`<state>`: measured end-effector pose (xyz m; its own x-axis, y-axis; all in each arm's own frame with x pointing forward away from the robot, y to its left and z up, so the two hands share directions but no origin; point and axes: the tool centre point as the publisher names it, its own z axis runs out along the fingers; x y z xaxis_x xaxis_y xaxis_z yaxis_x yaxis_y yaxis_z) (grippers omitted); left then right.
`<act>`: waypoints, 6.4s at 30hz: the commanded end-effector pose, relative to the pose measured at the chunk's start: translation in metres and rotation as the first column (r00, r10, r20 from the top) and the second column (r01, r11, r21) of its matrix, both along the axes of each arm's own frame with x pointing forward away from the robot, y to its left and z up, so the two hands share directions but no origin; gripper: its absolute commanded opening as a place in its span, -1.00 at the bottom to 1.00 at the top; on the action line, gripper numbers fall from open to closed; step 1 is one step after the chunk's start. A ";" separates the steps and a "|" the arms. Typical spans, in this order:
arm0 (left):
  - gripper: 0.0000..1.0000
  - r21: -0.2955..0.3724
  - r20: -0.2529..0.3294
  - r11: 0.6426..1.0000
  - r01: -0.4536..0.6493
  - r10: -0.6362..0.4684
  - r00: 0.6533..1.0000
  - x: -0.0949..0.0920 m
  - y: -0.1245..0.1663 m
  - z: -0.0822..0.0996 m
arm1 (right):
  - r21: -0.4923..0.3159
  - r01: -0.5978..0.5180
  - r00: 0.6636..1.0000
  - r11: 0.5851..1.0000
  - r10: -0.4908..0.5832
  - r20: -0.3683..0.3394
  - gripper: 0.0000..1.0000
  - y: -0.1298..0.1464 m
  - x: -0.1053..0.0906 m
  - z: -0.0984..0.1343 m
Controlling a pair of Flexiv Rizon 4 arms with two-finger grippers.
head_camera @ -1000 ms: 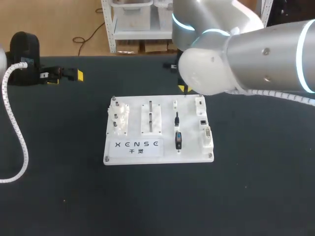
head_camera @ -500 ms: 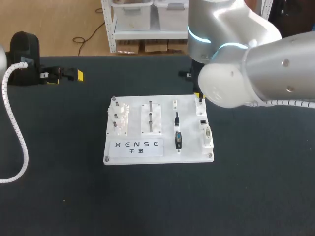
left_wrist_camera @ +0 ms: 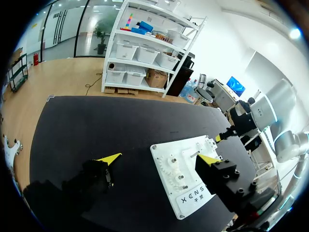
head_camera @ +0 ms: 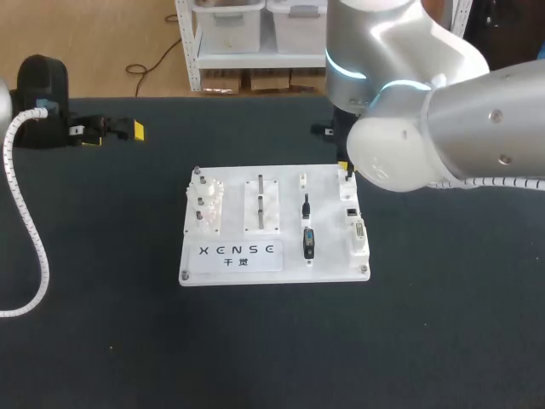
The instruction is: Insert the USB connector, Ethernet cable, and multi-pin plug into their matching sockets one by one.
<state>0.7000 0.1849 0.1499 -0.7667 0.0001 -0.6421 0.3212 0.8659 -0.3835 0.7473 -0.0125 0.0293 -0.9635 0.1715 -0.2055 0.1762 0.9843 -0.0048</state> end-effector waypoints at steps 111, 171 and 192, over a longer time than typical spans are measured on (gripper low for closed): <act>1.00 0.000 0.000 1.000 0.000 0.000 1.000 0.000 0.000 0.000 | 0.058 -0.136 0.987 0.989 0.140 -0.078 0.53 0.074 -0.084 -0.002; 1.00 0.000 0.000 1.000 0.000 0.000 1.000 0.000 0.000 0.000 | 0.003 -0.082 0.996 0.997 0.082 -0.034 -1.00 0.008 -0.085 0.001; 1.00 0.000 0.000 1.000 0.000 0.000 1.000 0.000 0.000 0.000 | -0.012 -0.065 0.997 0.998 0.064 -0.045 -1.00 0.004 -0.080 -0.006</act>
